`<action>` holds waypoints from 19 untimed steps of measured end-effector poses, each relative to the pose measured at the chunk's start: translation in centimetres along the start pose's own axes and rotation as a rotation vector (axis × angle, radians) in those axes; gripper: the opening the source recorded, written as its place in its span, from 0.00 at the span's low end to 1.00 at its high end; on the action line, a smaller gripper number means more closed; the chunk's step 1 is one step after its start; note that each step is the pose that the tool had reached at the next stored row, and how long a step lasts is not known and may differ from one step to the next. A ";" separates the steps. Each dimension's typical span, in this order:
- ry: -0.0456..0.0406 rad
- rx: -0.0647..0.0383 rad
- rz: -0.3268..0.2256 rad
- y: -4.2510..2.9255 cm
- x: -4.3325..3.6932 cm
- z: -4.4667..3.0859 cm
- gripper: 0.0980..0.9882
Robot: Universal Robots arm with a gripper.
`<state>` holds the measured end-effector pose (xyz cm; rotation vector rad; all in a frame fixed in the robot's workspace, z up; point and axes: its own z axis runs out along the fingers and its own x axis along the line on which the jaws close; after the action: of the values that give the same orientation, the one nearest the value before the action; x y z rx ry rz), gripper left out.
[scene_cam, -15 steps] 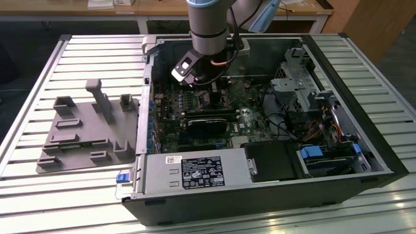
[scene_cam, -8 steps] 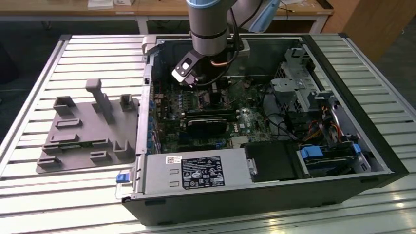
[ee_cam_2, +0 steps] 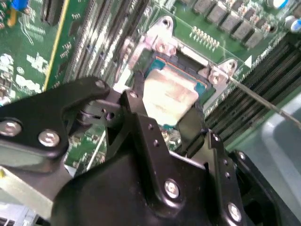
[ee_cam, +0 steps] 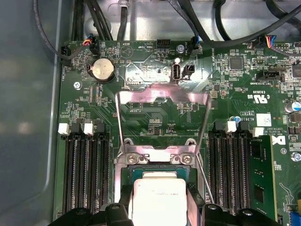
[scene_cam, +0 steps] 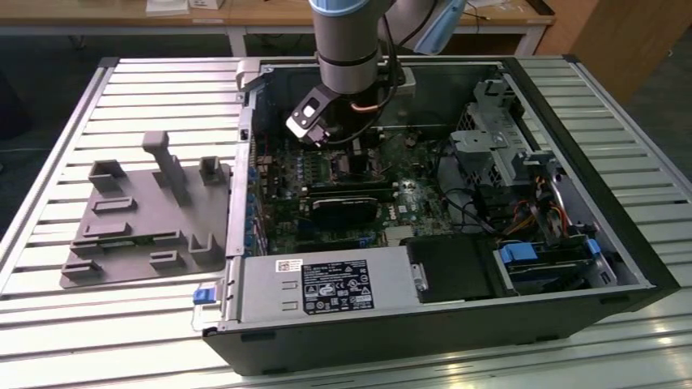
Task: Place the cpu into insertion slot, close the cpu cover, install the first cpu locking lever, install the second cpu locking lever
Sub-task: 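Place the cpu into insertion slot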
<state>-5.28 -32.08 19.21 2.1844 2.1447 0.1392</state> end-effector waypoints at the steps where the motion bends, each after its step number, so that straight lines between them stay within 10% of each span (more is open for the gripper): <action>1: 0.0000 0.000 0.000 0.00 0.00 0.00 0.49; 19: 0.0001 0.000 0.000 0.02 0.00 -0.15 0.58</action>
<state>-5.28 -32.08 19.36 2.1845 2.1448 0.1394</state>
